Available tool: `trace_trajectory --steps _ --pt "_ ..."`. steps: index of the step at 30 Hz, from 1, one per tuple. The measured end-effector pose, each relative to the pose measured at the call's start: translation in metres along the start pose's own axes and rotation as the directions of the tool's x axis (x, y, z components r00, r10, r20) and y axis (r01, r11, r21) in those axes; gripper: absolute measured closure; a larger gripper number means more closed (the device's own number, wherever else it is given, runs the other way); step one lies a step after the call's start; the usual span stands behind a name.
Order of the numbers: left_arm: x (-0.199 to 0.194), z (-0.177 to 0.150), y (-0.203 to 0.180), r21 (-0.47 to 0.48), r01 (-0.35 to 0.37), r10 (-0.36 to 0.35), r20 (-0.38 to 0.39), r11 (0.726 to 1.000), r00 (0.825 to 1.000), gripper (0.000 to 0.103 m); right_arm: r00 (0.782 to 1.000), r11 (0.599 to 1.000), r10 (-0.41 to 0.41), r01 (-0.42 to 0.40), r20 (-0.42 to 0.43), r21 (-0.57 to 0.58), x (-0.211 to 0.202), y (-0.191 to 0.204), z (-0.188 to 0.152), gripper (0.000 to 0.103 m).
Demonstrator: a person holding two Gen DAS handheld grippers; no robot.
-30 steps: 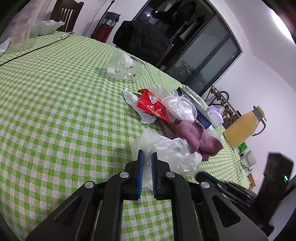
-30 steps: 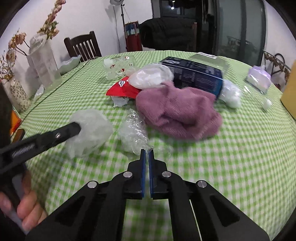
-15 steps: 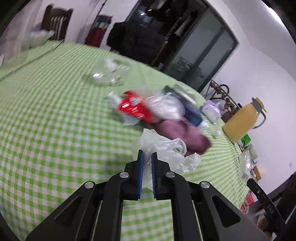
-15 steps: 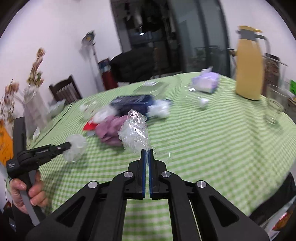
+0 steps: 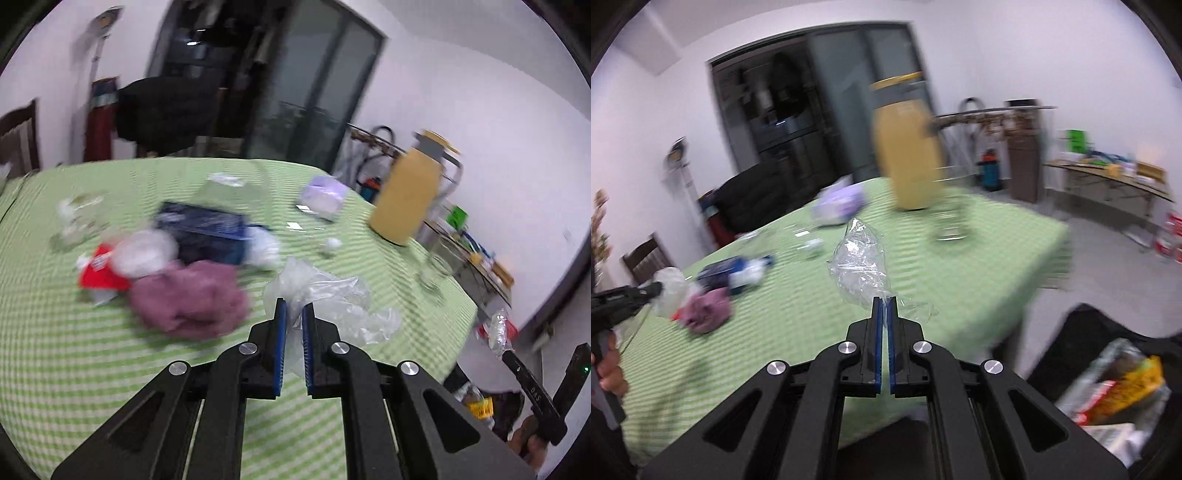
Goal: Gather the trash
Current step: 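Carry the plastic glove and wrapper over the trash bag with both grippers, then open both grippers to drop the glove and wrapper into the bag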
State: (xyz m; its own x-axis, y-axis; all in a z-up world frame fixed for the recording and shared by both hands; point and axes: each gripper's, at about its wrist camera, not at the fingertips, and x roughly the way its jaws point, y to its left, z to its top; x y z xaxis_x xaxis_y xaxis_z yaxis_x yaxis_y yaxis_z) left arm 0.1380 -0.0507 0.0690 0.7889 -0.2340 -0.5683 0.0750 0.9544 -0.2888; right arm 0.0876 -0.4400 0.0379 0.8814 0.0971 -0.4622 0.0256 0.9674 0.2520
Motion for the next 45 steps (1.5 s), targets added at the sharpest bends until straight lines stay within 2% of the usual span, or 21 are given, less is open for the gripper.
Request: trace_trajectory --steps 3,6,10,12,16,18,22,25,26,28,29,30,33,39,41,43,45 --pt "0.016 0.003 -0.045 0.078 0.036 -0.034 -0.027 0.996 0.999 0.097 0.993 0.992 -0.120 0.119 0.013 0.051 -0.022 -0.056 -0.006 0.101" --pt "0.030 0.000 -0.085 0.151 0.070 -0.062 -0.061 0.986 0.996 0.097 0.970 0.965 -0.242 0.243 -0.023 0.098 -0.036 -0.116 -0.020 0.100" --pt "0.052 -0.015 -0.153 0.247 0.137 -0.111 -0.118 0.959 0.987 0.097 0.916 0.899 -0.384 0.400 -0.118 0.177 -0.054 -0.196 -0.049 0.100" --pt "0.063 -0.026 -0.184 0.288 0.175 -0.136 -0.151 0.941 0.979 0.097 0.895 0.868 -0.416 0.443 -0.162 0.223 -0.059 -0.224 -0.064 0.100" --pt "0.085 -0.052 -0.243 0.367 0.252 -0.174 -0.233 0.895 0.957 0.097 0.832 0.798 -0.492 0.549 -0.257 0.249 -0.055 -0.264 -0.097 0.100" --pt "0.093 -0.064 -0.267 0.401 0.280 -0.181 -0.268 0.872 0.946 0.097 0.835 0.790 -0.474 0.543 -0.280 0.284 -0.052 -0.276 -0.109 0.100" --pt "0.109 -0.086 -0.310 0.459 0.328 -0.190 -0.322 0.826 0.927 0.097 0.827 0.774 -0.452 0.550 -0.335 0.314 -0.045 -0.302 -0.130 0.100" --pt "0.119 -0.099 -0.335 0.478 0.356 -0.194 -0.355 0.803 0.915 0.097 0.820 0.770 -0.426 0.550 -0.381 0.323 -0.040 -0.316 -0.139 0.099" --pt "0.122 -0.102 -0.341 0.482 0.363 -0.195 -0.364 0.797 0.911 0.097 0.821 0.769 -0.420 0.548 -0.387 0.328 -0.041 -0.320 -0.140 0.097" --pt "0.126 -0.111 -0.355 0.493 0.378 -0.194 -0.384 0.783 0.903 0.097 0.836 0.776 -0.404 0.528 -0.372 0.344 -0.046 -0.322 -0.141 0.083" --pt "0.129 -0.116 -0.361 0.497 0.388 -0.195 -0.395 0.776 0.898 0.097 0.844 0.781 -0.405 0.519 -0.352 0.347 -0.051 -0.322 -0.139 0.067" --pt "0.133 -0.119 -0.368 0.501 0.396 -0.196 -0.405 0.769 0.893 0.097 0.845 0.781 -0.414 0.521 -0.339 0.344 -0.055 -0.321 -0.137 0.058" --pt "0.140 -0.132 -0.388 0.511 0.427 -0.198 -0.442 0.746 0.875 0.097 0.861 0.781 -0.420 0.504 -0.285 0.369 -0.071 -0.325 -0.130 0.058" --pt "0.159 -0.174 -0.436 0.544 0.493 -0.183 -0.525 0.679 0.831 0.097 0.799 0.744 -0.574 0.600 -0.179 0.295 -0.101 -0.312 -0.110 0.058" --pt "0.169 -0.193 -0.456 0.558 0.518 -0.168 -0.559 0.649 0.812 0.097 0.769 0.720 -0.622 0.636 -0.150 0.276 -0.109 -0.311 -0.111 0.058" --pt "0.178 -0.213 -0.474 0.566 0.532 -0.148 -0.585 0.630 0.797 0.097 0.766 0.713 -0.626 0.637 -0.146 0.293 -0.114 -0.316 -0.116 0.058" --pt "0.187 -0.234 -0.493 0.577 0.555 -0.132 -0.612 0.599 0.780 0.097 0.777 0.706 -0.612 0.619 -0.143 0.343 -0.118 -0.325 -0.123 0.056"
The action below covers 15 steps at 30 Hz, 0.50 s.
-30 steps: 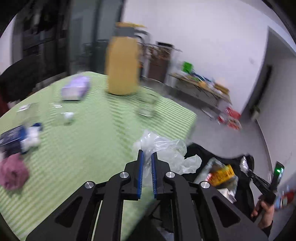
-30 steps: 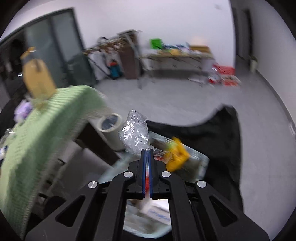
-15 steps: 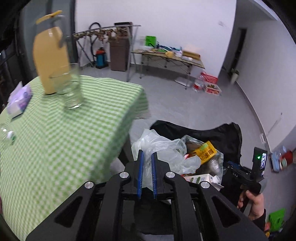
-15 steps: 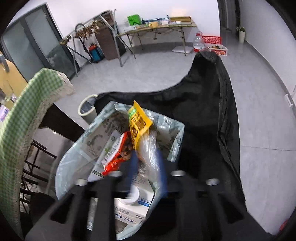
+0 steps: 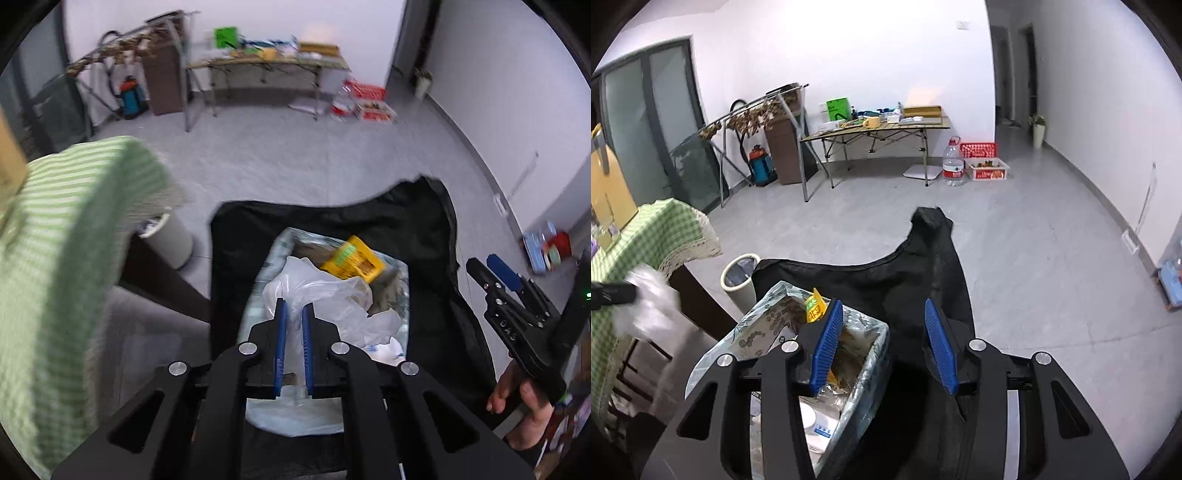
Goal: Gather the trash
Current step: 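Open both grippers to drop the glove and wrapper into the bag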
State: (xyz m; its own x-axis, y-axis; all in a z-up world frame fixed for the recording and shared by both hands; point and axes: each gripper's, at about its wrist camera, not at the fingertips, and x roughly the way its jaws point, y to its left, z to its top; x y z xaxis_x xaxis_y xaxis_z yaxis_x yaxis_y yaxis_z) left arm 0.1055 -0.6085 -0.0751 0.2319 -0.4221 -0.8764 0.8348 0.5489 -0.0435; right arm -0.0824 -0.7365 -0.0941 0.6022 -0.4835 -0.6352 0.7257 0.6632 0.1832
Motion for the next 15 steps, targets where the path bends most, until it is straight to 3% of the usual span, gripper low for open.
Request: trace_trajectory --steps 3,5,11,12,14,15 --pt "0.023 0.002 -0.021 0.042 0.003 -0.001 -0.031 0.999 1.000 0.097 1.000 0.994 -0.007 0.006 0.007 0.106 0.003 -0.018 -0.008 0.056" --pt "0.038 0.003 -0.034 0.059 0.011 -0.008 -0.050 0.998 0.999 0.097 0.998 0.990 -0.021 0.012 0.063 0.139 -0.005 -0.023 -0.007 0.056" --pt "0.076 0.008 -0.058 0.065 0.031 -0.025 -0.099 0.997 0.995 0.094 0.992 0.987 -0.090 0.077 0.086 0.143 -0.004 -0.023 -0.008 0.056" --pt "0.082 0.008 -0.061 0.063 0.044 -0.037 -0.108 0.997 0.993 0.087 0.990 0.988 -0.102 0.089 0.096 0.125 -0.005 -0.019 -0.008 0.056" --pt "0.090 0.008 -0.063 0.064 0.030 -0.023 -0.115 0.997 0.993 0.041 0.989 0.992 -0.102 0.093 0.107 0.086 -0.007 -0.010 -0.011 0.056" --pt "0.092 0.008 -0.064 0.063 0.017 -0.010 -0.109 0.998 0.994 0.039 0.987 0.993 -0.109 0.102 0.115 0.067 -0.007 -0.006 -0.011 0.056"
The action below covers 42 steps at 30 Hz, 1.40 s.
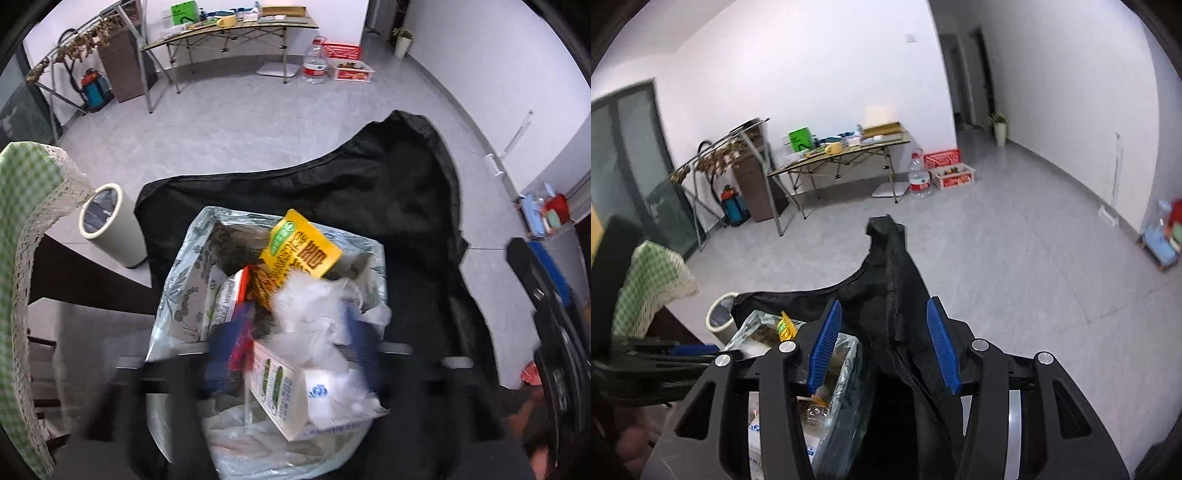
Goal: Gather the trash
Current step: 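Open both grippers to drop the glove and wrapper into the bag, then move both tools back over the table toward the remaining trash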
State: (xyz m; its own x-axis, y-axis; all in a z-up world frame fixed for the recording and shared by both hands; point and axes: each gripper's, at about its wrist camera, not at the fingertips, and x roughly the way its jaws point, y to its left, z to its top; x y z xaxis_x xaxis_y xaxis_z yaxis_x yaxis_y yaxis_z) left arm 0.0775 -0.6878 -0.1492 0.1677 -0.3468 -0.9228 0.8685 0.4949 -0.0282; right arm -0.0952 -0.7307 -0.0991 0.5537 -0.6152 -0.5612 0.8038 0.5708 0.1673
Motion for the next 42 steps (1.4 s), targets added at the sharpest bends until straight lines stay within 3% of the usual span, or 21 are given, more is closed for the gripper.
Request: trace_trajectory --steps 9,13,18,22,24,29,32,36,42 --pt "-0.016 -0.008 0.024 -0.036 -0.017 0.018 0.030 0.999 0.999 0.036 0.998 0.994 0.024 -0.018 0.054 -0.107 -0.004 0.020 -0.007 0.056" --pt "-0.043 -0.020 0.051 -0.099 -0.046 0.055 0.096 0.994 0.994 0.025 0.999 0.993 0.033 -0.029 0.040 -0.112 -0.001 0.020 -0.007 0.055" --pt "-0.084 -0.033 0.075 -0.139 -0.065 0.091 0.186 0.988 0.978 0.014 0.998 0.988 0.000 0.009 0.059 -0.152 -0.007 0.025 -0.009 0.045" --pt "-0.131 -0.048 0.087 -0.151 -0.056 0.104 0.328 0.987 0.939 0.010 0.995 0.979 -0.020 0.040 0.100 -0.198 -0.011 0.034 -0.012 0.038" --pt "-0.157 -0.058 0.094 -0.150 -0.029 0.088 0.400 0.988 0.912 0.008 0.994 0.973 -0.026 0.049 0.104 -0.225 -0.010 0.039 -0.014 0.030" --pt "-0.207 -0.090 0.114 -0.153 0.052 0.036 0.523 0.987 0.852 0.008 0.990 0.954 0.006 0.036 0.139 -0.298 -0.030 0.066 -0.011 0.021" --pt "-0.235 -0.111 0.131 -0.190 0.031 0.086 0.577 0.981 0.812 0.008 0.974 0.961 0.138 -0.088 0.180 -0.262 -0.058 0.094 0.004 0.018" --pt "-0.272 -0.142 0.157 -0.266 -0.004 0.177 0.629 0.964 0.757 0.008 0.940 0.926 0.240 -0.146 0.243 -0.348 -0.092 0.143 0.019 0.018" --pt "-0.327 -0.205 0.200 -0.402 -0.104 0.368 0.665 0.910 0.649 0.008 0.878 0.864 0.393 -0.253 0.272 -0.434 -0.136 0.210 0.025 0.015"
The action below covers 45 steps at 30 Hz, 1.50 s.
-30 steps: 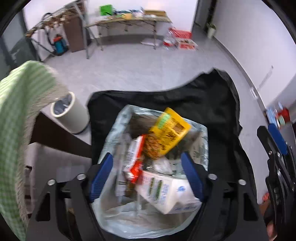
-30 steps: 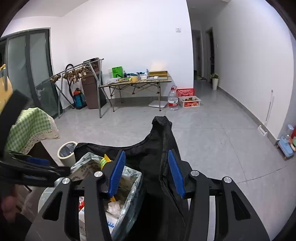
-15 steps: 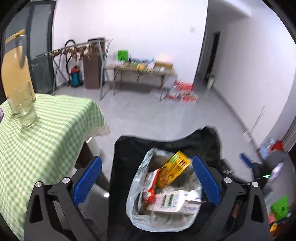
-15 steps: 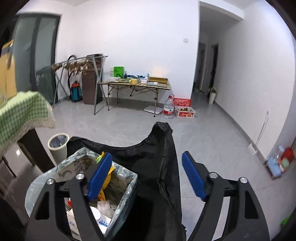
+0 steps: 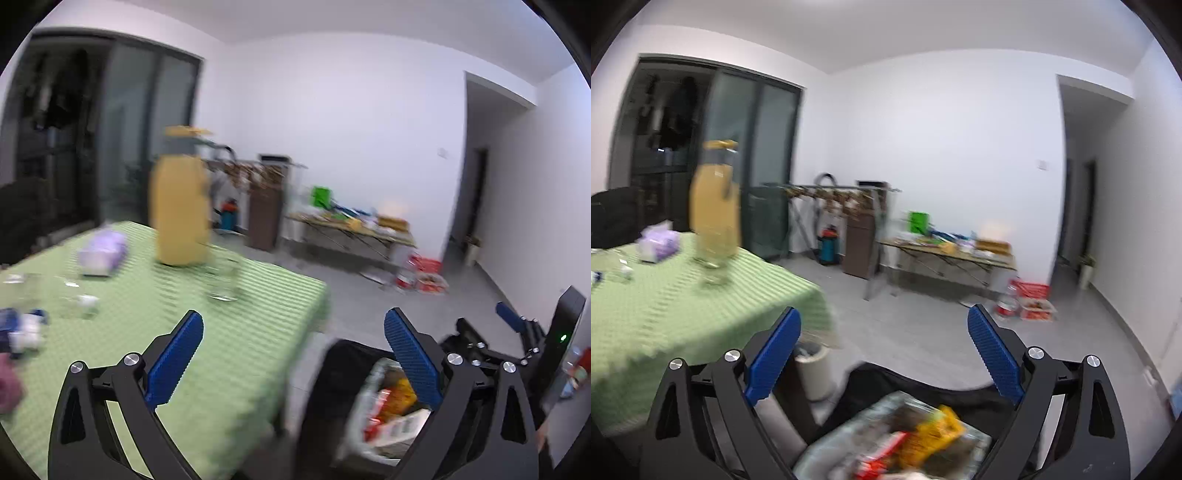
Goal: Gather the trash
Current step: 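Move both tools back over the table toward the remaining trash, then grasp the clear plastic bag with the left gripper while the right gripper grasps the pink towel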
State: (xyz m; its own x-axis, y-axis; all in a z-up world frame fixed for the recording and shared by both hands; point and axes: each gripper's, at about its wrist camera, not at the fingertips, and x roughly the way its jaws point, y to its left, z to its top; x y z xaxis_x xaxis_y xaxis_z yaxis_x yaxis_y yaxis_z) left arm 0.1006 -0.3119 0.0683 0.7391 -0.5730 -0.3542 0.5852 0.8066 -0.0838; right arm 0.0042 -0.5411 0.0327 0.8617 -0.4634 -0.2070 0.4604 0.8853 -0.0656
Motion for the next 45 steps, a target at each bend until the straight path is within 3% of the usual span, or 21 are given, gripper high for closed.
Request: trace_trajectory --steps 6,11,15,18,20,24,26,27,28,30,31,32,33,34,35,36,37,38,40,41,45 --pt "-0.053 -0.006 0.076 -0.083 -0.150 0.153 0.039 0.985 0.987 0.008 0.994 0.992 0.101 -0.099 0.031 -0.074 -0.010 0.068 0.025 0.015" --pt "-0.083 -0.013 0.147 -0.213 -0.265 0.270 -0.010 0.940 0.963 0.008 0.975 0.971 0.220 -0.215 0.038 -0.104 -0.019 0.123 0.044 0.015" --pt "-0.108 -0.003 0.194 -0.195 -0.388 0.389 -0.032 0.901 0.921 0.008 0.941 0.933 0.336 -0.339 -0.047 -0.120 -0.011 0.172 0.056 0.015" --pt "-0.134 0.005 0.235 -0.187 -0.496 0.500 -0.026 0.848 0.866 0.008 0.915 0.905 0.387 -0.400 -0.112 -0.143 -0.009 0.202 0.059 0.015" --pt "-0.150 0.006 0.272 -0.185 -0.514 0.519 -0.022 0.838 0.854 0.008 0.893 0.881 0.423 -0.445 -0.151 -0.161 -0.010 0.226 0.058 0.015" --pt "-0.175 -0.007 0.336 -0.228 -0.570 0.581 -0.021 0.790 0.813 0.008 0.819 0.812 0.523 -0.563 -0.235 -0.156 -0.015 0.267 0.058 0.015" --pt "-0.184 -0.017 0.366 -0.261 -0.612 0.630 -0.020 0.746 0.777 0.008 0.746 0.759 0.588 -0.643 -0.312 -0.107 -0.010 0.299 0.058 0.015" --pt "-0.186 -0.021 0.378 -0.288 -0.616 0.637 -0.023 0.733 0.770 0.008 0.699 0.723 0.621 -0.685 -0.355 -0.083 -0.008 0.320 0.058 0.015" --pt "-0.188 -0.027 0.394 -0.344 -0.603 0.630 -0.039 0.720 0.775 0.008 0.674 0.703 0.635 -0.707 -0.378 -0.080 -0.008 0.334 0.057 0.015" --pt "-0.188 -0.040 0.421 -0.452 -0.544 0.569 -0.095 0.707 0.817 0.008 0.618 0.641 0.663 -0.760 -0.423 -0.106 -0.012 0.377 0.053 0.015" --pt "-0.187 -0.044 0.427 -0.471 -0.551 0.560 -0.137 0.689 0.817 0.008 0.593 0.612 0.676 -0.782 -0.438 -0.114 -0.015 0.393 0.050 0.015" --pt "-0.187 -0.046 0.431 -0.479 -0.564 0.566 -0.159 0.673 0.809 0.008 0.558 0.580 0.692 -0.808 -0.459 -0.106 -0.015 0.412 0.046 0.015" --pt "-0.188 -0.049 0.433 -0.479 -0.596 0.599 -0.167 0.645 0.783 0.008 0.524 0.558 0.702 -0.826 -0.482 -0.085 -0.014 0.429 0.042 0.015" --pt "-0.190 -0.051 0.436 -0.473 -0.613 0.618 -0.169 0.633 0.768 0.008 0.482 0.534 0.711 -0.844 -0.512 -0.051 -0.011 0.449 0.037 0.015" --pt "-0.190 -0.052 0.438 -0.459 -0.628 0.634 -0.167 0.628 0.755 0.008 0.458 0.521 0.716 -0.853 -0.527 -0.032 -0.009 0.464 0.033 0.015" --pt "-0.192 -0.052 0.439 -0.456 -0.638 0.644 -0.167 0.621 0.747 0.008 0.445 0.516 0.716 -0.856 -0.538 -0.020 -0.006 0.483 0.029 0.015" --pt "-0.195 -0.055 0.442 -0.468 -0.646 0.654 -0.173 0.603 0.736 0.008 0.446 0.523 0.709 -0.852 -0.546 -0.017 -0.006 0.494 0.026 0.015" --pt "-0.198 -0.057 0.446 -0.485 -0.640 0.649 -0.178 0.595 0.739 0.008 0.448 0.530 0.702 -0.848 -0.554 -0.015 -0.004 0.507 0.023 0.015" --pt "-0.201 -0.059 0.450 -0.530 -0.605 0.618 -0.180 0.595 0.765 0.008 0.438 0.523 0.703 -0.852 -0.561 -0.009 -0.002 0.528 0.019 0.015" --pt "-0.201 -0.060 0.451 -0.541 -0.593 0.606 -0.182 0.596 0.774 0.008 0.445 0.527 0.696 -0.849 -0.563 -0.020 -0.002 0.537 0.017 0.015" --pt "-0.190 -0.057 0.448 -0.518 -0.593 0.596 -0.187 0.616 0.781 0.008 0.460 0.531 0.659 -0.845 -0.596 -0.065 -0.005 0.566 0.001 0.017"
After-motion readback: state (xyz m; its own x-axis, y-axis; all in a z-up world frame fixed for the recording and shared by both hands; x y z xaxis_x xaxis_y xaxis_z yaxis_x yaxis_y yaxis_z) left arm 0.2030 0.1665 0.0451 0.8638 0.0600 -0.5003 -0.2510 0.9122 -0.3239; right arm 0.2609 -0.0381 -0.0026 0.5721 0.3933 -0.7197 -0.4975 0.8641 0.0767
